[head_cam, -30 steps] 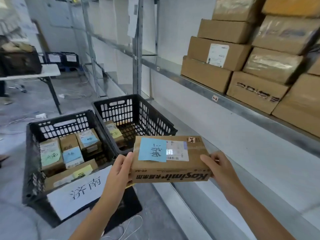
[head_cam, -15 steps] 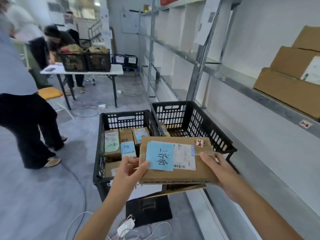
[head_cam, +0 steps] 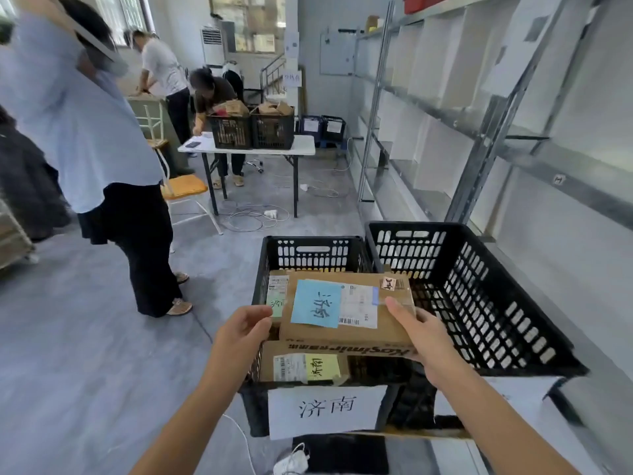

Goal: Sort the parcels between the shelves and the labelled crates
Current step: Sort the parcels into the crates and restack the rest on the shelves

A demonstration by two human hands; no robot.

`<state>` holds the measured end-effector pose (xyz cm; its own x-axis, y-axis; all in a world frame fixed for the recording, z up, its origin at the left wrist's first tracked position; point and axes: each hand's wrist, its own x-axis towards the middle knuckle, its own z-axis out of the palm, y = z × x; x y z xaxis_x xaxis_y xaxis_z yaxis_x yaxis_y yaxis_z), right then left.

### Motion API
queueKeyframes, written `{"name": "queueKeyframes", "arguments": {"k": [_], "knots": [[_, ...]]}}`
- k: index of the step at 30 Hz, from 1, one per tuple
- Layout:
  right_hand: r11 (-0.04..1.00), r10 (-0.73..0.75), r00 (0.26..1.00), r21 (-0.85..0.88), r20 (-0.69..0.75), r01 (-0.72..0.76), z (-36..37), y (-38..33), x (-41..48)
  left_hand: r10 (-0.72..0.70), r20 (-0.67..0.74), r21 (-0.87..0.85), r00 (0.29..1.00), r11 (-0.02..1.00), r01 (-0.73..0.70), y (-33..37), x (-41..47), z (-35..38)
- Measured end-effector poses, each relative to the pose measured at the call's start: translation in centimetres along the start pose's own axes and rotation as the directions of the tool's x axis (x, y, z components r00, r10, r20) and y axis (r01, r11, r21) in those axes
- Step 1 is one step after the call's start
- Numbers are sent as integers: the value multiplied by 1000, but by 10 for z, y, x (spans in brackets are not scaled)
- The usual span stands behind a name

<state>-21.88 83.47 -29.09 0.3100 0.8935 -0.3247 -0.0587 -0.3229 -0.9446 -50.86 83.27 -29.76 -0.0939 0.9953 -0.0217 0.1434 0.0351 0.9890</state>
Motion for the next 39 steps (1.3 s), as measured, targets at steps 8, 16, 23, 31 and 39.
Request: {"name": "queueKeyframes", "arguments": {"k": [8, 16, 23, 31, 39], "knots": [[997, 41, 998, -74, 41, -37, 45, 28, 49, -31, -137, 33, 990, 999, 36, 1, 47, 2], [942, 62, 996, -335, 67, -36, 70, 64, 68, -85, -127, 66, 988, 993, 94, -30, 56, 17], [913, 304, 951, -300, 53, -275, 63, 80, 81, -37, -117, 56, 992, 997, 44, -36, 53, 21], [736, 420, 891, -638, 169, -226, 64, 76, 84, -50, -169, 61, 984, 996, 61, -30, 49, 20], [580, 69, 977, -805, 203, 127, 43, 26, 66, 180, 32, 423, 983, 889, -176, -13, 24, 16]]}}
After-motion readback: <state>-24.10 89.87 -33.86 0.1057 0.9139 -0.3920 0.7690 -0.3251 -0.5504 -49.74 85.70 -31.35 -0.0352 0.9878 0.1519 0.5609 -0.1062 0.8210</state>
